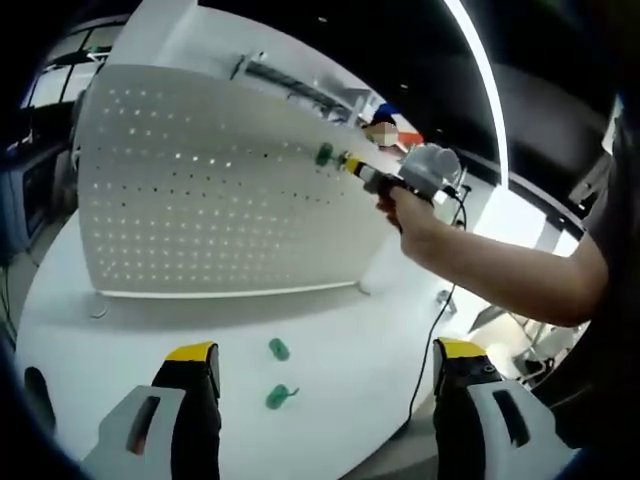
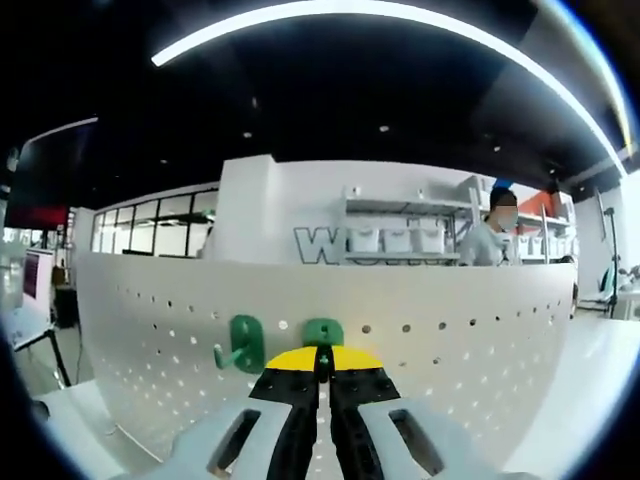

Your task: Insert the hook assembly into the mounting plate slot until the hook locks in place.

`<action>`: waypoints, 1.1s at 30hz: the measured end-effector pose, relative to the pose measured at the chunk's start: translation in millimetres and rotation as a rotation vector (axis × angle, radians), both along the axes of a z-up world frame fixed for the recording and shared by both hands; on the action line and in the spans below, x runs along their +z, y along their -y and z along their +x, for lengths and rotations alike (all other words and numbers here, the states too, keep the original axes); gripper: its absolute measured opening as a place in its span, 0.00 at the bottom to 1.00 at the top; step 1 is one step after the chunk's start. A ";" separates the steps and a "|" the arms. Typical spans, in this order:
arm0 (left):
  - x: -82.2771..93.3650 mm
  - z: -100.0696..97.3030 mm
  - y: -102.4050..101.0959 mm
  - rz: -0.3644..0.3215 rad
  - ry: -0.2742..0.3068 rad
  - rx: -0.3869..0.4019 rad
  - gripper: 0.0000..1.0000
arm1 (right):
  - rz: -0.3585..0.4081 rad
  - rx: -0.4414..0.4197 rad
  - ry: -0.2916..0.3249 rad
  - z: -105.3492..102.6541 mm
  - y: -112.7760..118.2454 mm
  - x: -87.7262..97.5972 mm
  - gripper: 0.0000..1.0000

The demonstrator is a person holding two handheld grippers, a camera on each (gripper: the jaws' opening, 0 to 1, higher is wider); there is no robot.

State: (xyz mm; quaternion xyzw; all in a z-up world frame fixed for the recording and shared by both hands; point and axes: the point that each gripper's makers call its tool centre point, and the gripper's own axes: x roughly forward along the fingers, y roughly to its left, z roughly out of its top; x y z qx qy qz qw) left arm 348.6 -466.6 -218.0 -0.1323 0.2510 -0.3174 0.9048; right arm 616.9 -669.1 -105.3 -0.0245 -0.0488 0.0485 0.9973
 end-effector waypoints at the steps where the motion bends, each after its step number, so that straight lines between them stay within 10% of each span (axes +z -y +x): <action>1: 0.0 0.1 -0.1 0.000 -0.001 0.002 0.90 | 0.000 -0.001 -0.002 0.1 0.4 -0.2 0.00; 33: 16.3 -11.4 -5.3 -0.002 0.047 0.023 0.89 | 0.024 0.019 -0.031 -11.4 3.5 20.1 0.06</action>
